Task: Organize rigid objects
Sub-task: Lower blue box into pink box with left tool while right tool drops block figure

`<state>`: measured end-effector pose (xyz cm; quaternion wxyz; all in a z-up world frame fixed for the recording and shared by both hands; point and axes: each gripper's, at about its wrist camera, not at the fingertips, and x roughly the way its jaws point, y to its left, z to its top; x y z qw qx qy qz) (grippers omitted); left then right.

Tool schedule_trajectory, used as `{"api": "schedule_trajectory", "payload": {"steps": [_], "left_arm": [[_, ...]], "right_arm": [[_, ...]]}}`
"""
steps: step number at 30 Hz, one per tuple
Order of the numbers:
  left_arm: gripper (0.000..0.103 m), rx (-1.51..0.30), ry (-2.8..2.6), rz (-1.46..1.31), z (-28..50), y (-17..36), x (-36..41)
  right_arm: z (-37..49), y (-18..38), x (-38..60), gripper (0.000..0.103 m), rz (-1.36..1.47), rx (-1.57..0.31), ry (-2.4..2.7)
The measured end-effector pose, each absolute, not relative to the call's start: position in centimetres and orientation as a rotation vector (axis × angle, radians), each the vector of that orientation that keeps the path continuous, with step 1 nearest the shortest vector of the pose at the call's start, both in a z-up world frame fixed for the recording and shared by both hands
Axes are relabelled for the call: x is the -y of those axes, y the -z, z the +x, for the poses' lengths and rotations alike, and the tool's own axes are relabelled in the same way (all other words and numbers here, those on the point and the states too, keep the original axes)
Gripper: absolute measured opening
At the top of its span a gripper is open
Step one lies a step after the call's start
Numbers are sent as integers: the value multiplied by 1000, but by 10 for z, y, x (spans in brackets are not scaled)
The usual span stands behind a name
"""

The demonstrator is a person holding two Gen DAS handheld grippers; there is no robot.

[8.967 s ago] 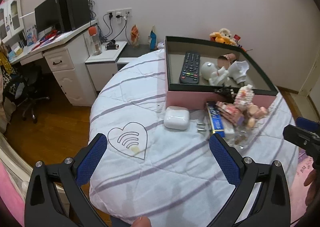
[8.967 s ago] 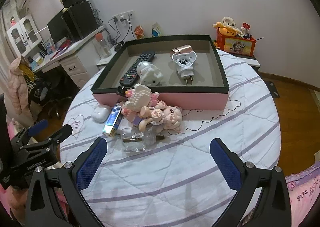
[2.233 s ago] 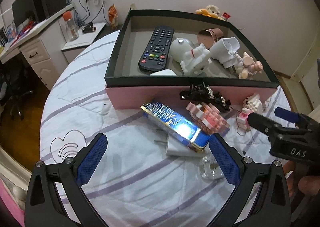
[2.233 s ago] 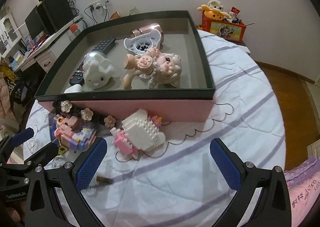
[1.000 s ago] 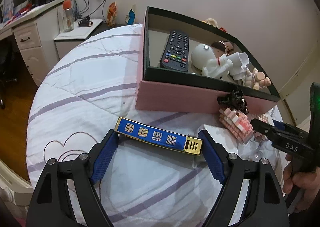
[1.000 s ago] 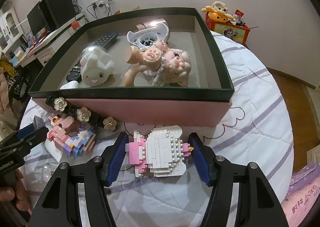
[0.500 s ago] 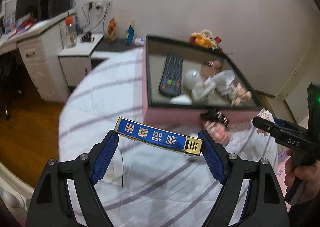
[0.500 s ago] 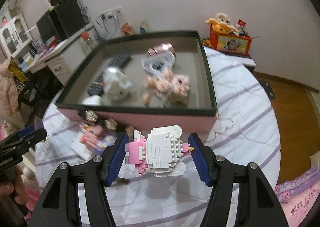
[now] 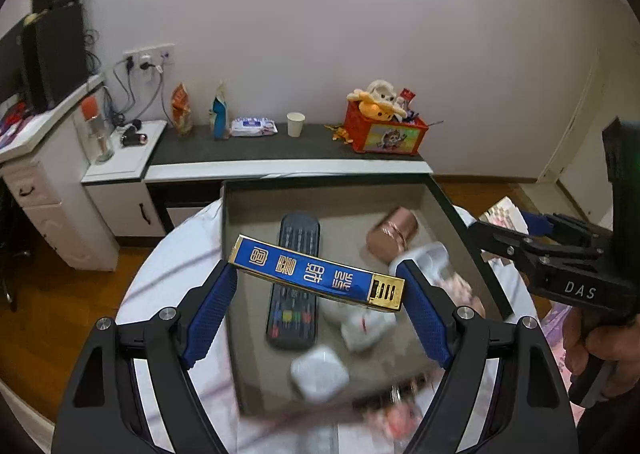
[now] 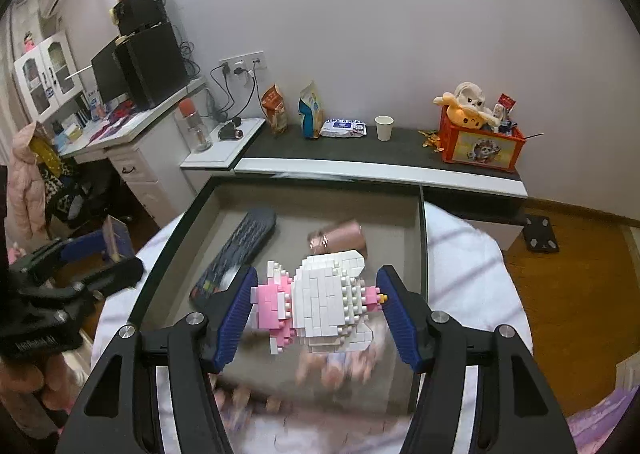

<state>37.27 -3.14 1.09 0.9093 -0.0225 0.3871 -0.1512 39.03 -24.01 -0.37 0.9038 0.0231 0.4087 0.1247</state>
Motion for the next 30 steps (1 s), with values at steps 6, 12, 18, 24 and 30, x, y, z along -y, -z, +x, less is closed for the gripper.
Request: {"api": "schedule_trajectory", "payload": {"steps": [6, 12, 18, 24, 30], "left_arm": [[83, -870, 302, -28, 442, 8, 51], [83, -931, 289, 17, 483, 28, 71], [84, -1008, 251, 70, 498, 53, 83], [99, -979, 231, 81, 485, 47, 77], [102, -872, 176, 54, 447, 12, 53]], "right_arm": [[453, 27, 246, 63, 87, -929, -259], [494, 56, 256, 63, 156, -1020, -253], [504, 72, 259, 65, 166, -1075, -226], [498, 71, 260, 83, 176, -1071, -207], [462, 45, 275, 85, 263, -985, -196]]}}
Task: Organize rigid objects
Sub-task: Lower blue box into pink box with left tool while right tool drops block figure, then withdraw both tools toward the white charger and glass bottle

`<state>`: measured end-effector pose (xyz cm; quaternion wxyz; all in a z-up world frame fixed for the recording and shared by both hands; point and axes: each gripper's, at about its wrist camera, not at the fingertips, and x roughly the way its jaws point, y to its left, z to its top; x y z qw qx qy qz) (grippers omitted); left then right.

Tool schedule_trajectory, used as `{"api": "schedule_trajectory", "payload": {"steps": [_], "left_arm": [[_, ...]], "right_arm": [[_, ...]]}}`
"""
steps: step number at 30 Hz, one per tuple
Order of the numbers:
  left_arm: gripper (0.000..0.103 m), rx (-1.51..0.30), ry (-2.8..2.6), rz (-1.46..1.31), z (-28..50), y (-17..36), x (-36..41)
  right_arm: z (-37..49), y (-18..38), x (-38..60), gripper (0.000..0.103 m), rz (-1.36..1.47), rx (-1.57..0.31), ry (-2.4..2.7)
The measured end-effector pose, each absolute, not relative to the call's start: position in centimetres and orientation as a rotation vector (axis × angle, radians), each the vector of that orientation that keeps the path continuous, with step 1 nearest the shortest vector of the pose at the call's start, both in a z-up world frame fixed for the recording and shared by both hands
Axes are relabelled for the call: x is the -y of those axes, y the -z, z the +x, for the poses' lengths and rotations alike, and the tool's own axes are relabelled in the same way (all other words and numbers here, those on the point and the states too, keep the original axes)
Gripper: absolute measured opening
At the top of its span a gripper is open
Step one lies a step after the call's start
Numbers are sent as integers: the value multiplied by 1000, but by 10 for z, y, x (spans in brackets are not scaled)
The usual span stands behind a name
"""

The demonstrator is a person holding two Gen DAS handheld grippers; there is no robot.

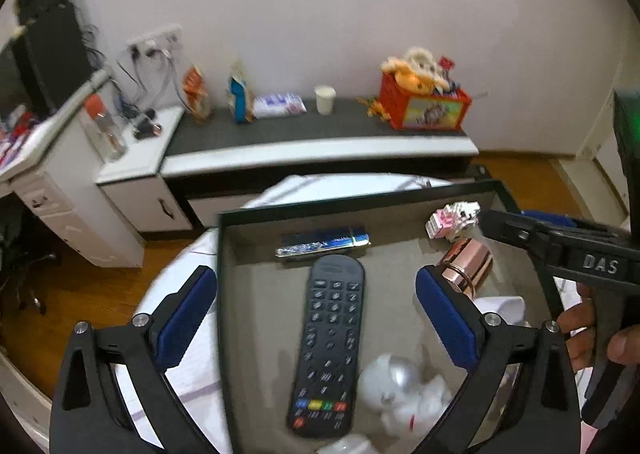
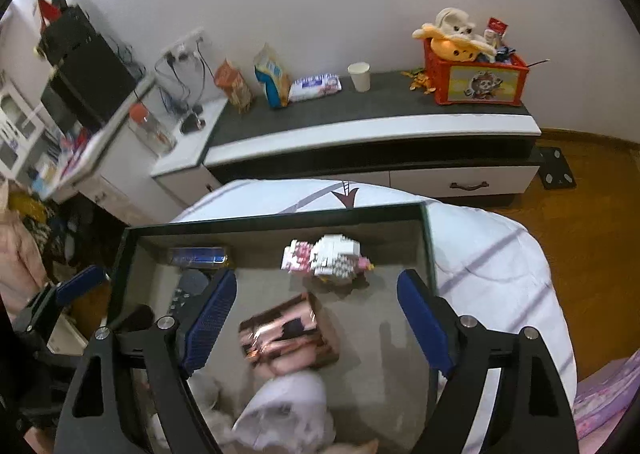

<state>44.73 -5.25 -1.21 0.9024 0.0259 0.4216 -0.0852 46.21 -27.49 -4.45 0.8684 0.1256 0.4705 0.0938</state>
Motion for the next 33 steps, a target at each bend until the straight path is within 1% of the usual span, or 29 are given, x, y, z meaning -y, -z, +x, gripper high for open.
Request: {"api": "schedule_trajectory", "payload": {"steps": [7, 13, 18, 22, 27, 33], "left_arm": [[103, -748, 161, 11, 367, -29, 27], [103, -718, 166, -5, 300, -35, 16], [103, -733, 153, 9, 248, -22, 12], [103, -765, 132, 21, 218, -4, 11], [103, -809, 116, -1, 194, 18, 7], [103, -846, 101, -34, 178, 34, 2]], "right_arm": [[381, 11, 272, 87, 292, -862, -225], [309, 0, 264, 87, 308, -791, -269], [262, 6, 250, 87, 230, -779, -267], [237, 27, 239, 87, 185, -834, -262], [217, 49, 235, 87, 153, -890, -243], [200, 59, 229, 87, 135, -922, -252]]}}
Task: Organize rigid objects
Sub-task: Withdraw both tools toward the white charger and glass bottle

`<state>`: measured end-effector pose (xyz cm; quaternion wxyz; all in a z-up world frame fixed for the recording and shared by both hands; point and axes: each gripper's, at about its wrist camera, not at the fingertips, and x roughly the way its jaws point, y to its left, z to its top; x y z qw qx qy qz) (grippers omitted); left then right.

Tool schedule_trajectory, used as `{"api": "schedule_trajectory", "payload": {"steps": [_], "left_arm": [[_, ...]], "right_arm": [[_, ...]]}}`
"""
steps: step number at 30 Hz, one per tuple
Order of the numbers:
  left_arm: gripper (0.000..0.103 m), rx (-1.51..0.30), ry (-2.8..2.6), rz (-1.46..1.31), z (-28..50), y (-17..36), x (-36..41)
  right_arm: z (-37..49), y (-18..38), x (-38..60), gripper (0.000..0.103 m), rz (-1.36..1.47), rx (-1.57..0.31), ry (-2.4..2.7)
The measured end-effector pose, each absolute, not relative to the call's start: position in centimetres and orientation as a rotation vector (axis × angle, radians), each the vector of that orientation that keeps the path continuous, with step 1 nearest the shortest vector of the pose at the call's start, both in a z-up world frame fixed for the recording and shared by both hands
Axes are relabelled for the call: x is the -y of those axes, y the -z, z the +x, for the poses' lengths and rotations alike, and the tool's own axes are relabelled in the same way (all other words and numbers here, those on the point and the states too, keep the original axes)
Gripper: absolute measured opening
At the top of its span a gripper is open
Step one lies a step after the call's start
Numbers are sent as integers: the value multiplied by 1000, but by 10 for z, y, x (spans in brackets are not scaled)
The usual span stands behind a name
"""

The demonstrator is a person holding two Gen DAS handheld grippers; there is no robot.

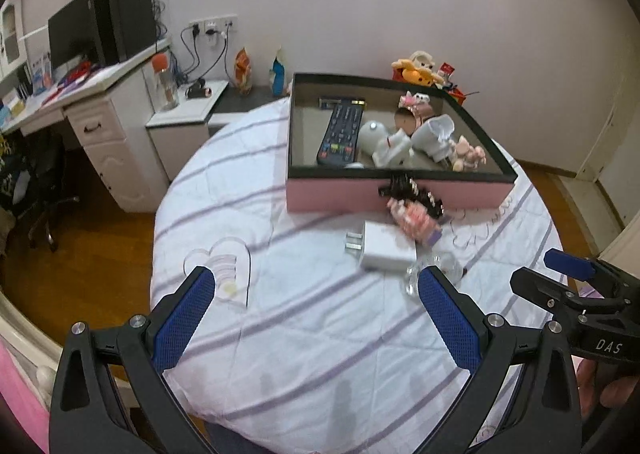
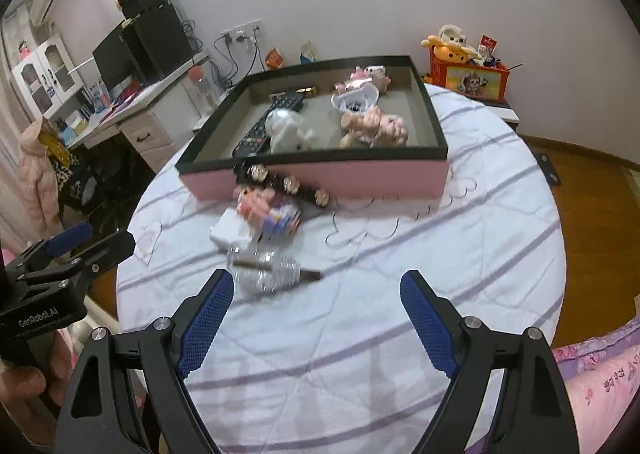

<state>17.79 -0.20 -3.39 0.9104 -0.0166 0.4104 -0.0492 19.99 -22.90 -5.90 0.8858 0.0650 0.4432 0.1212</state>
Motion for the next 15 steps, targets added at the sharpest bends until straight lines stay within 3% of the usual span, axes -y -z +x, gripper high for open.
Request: {"api": "schedule_trajectory", "payload": {"steps": [15], "left_arm": [[103, -875, 102, -39, 175, 44, -1]], "right_arm": [[206, 85, 196, 87, 98, -1008, -328]]}}
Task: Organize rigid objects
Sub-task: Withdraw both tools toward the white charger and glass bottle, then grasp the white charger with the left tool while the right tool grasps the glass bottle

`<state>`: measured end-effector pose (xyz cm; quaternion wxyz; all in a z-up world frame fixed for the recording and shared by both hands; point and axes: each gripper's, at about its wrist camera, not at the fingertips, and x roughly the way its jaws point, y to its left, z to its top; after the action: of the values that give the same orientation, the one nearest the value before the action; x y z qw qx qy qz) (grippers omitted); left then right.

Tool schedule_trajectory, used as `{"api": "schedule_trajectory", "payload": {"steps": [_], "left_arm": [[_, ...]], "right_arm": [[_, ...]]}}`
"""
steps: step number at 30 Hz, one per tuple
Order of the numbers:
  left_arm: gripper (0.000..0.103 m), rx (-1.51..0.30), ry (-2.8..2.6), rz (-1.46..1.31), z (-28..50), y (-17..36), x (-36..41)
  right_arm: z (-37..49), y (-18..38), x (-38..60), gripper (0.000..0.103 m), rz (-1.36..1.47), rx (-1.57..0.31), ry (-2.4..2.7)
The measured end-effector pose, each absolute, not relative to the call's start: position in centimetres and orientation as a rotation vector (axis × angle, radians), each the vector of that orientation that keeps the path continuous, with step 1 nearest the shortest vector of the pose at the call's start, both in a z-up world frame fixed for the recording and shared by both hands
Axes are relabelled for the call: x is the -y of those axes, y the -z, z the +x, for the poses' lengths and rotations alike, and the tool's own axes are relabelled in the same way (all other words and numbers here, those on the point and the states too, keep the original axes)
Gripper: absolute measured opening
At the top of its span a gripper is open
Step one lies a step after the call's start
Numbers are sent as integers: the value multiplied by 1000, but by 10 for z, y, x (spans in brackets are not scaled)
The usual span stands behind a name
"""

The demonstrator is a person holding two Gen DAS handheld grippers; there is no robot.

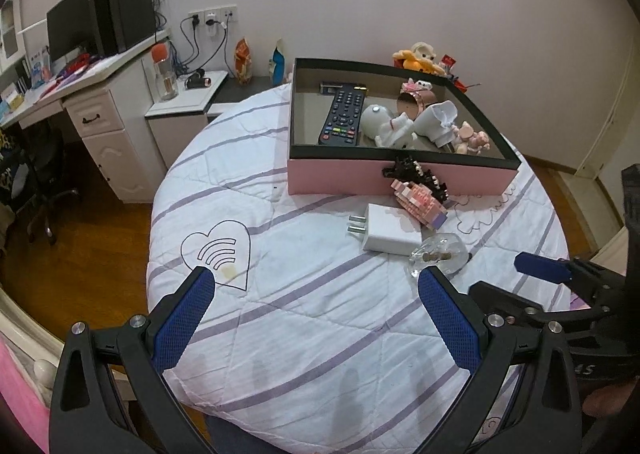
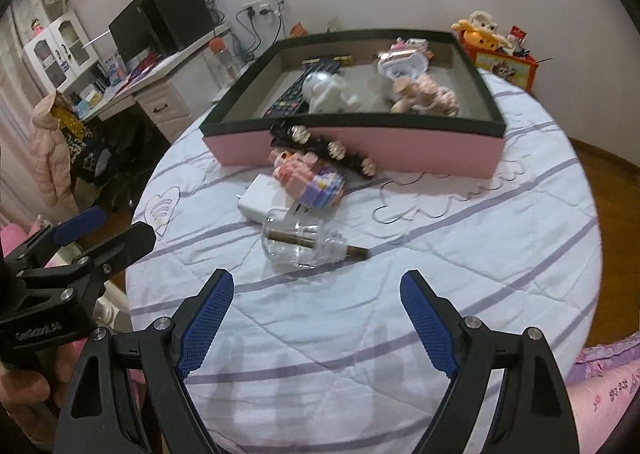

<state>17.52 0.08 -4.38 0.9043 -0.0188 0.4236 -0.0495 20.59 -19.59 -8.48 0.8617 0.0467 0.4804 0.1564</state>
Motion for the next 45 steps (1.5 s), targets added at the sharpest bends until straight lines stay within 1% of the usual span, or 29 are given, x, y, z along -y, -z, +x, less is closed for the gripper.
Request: {"api": "schedule_trajectory", "payload": {"steps": [9, 17, 19, 24, 36, 45], "left_arm": [[103, -895, 82, -67, 187, 53, -13], [103, -921, 58, -90, 199, 64, -22], [103, -925, 58, -88, 201, 66, -21], [103, -934, 66, -87, 205, 70, -16], [103, -922, 151, -43, 214, 69, 20], [103, -959, 176, 61, 241, 96, 62]], "right_arm": [[225, 105, 184, 87, 111, -1045, -346], [239, 116, 178, 86, 96, -1041, -349], [240, 117, 178, 77, 81, -1027, -334], [236, 116, 184, 76, 89, -1009, -358], [219, 95, 235, 76, 140, -959, -288], [218, 95, 256, 77, 171, -958, -250]]}}
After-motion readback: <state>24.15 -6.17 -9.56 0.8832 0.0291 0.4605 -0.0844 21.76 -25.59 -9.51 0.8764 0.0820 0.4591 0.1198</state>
